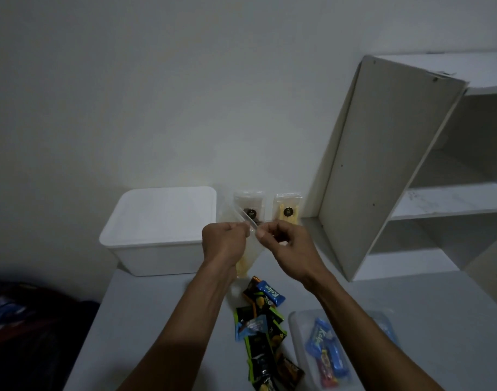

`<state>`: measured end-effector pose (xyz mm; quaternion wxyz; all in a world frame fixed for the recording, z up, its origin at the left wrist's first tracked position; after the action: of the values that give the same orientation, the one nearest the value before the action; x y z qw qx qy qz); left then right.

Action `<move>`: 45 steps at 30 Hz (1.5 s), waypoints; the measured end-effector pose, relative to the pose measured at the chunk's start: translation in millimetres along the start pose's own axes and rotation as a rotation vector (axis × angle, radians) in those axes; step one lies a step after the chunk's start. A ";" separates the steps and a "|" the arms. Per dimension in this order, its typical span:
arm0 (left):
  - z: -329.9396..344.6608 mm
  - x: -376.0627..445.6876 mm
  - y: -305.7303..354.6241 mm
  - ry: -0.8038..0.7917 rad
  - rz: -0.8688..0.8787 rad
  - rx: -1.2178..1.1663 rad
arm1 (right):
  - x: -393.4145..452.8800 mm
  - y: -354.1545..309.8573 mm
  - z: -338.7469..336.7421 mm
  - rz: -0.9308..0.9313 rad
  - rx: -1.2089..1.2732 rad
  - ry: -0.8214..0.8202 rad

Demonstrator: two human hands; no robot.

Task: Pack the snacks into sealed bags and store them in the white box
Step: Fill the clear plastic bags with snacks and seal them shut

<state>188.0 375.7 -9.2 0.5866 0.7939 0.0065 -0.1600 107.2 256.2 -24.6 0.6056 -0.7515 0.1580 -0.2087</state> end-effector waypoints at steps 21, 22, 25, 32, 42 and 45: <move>8.9 21.4 -9.8 -0.096 0.373 0.006 | -1.9 6.2 -83.1 0.001 0.131 0.247; 14.0 22.9 -9.5 -0.096 0.380 0.000 | 0.0 8.2 -86.8 0.002 0.136 0.253; 29.6 28.6 -12.2 -0.102 0.389 -0.017 | 6.6 18.4 -98.2 0.011 0.134 0.297; 84.9 56.8 -40.0 -0.129 0.239 -0.017 | 39.5 74.5 -121.6 0.123 0.097 0.332; 179.1 161.0 -33.7 -0.020 0.232 0.088 | 163.1 149.2 -158.4 0.176 0.087 0.406; 204.3 197.6 -40.4 0.025 0.196 0.070 | 201.3 172.6 -162.4 0.192 0.053 0.431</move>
<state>317.2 162.5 -151.7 0.5710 0.8128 -0.0695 -0.0920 201.5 -17.0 -139.4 0.5946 -0.6547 0.3490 -0.3099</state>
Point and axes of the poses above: each hand's wrist, its own x-axis towards the middle knuckle, its own z-axis out of the palm, y = z × x, the point moved 3 cm from there along x, towards the middle knuckle, and after that the axes turned 10 degrees about x, right-handed, at the moved point
